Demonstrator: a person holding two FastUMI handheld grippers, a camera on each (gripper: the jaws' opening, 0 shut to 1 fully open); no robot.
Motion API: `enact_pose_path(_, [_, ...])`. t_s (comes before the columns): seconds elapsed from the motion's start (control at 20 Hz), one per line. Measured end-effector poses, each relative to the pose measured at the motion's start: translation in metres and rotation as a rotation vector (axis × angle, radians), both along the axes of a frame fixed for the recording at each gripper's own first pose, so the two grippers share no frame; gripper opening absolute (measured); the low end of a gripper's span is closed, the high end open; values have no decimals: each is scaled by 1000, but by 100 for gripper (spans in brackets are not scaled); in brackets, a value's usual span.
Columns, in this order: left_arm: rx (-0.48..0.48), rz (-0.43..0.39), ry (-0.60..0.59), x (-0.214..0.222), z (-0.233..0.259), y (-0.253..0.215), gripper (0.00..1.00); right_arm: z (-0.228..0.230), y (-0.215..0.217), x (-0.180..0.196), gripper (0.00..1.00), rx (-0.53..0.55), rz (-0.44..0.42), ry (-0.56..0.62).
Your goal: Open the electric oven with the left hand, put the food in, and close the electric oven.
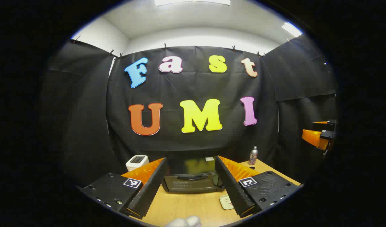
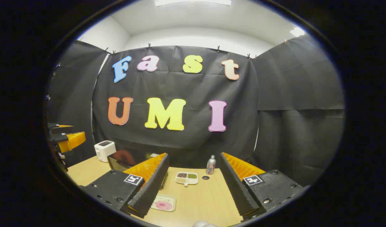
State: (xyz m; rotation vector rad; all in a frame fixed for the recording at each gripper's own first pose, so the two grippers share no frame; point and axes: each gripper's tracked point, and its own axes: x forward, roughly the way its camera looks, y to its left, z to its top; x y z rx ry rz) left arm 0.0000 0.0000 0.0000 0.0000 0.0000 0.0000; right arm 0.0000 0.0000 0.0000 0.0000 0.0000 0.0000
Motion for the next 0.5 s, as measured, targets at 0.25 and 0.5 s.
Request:
enact_pose_path(0.25, [-5,28,11,-1,-5,11,96,-3,7,-1,100,-13,19,8])
enact_pose_path(0.5, [5,41,10,-4,-6,16,96,-3,10,-4,100,-19,33,8])
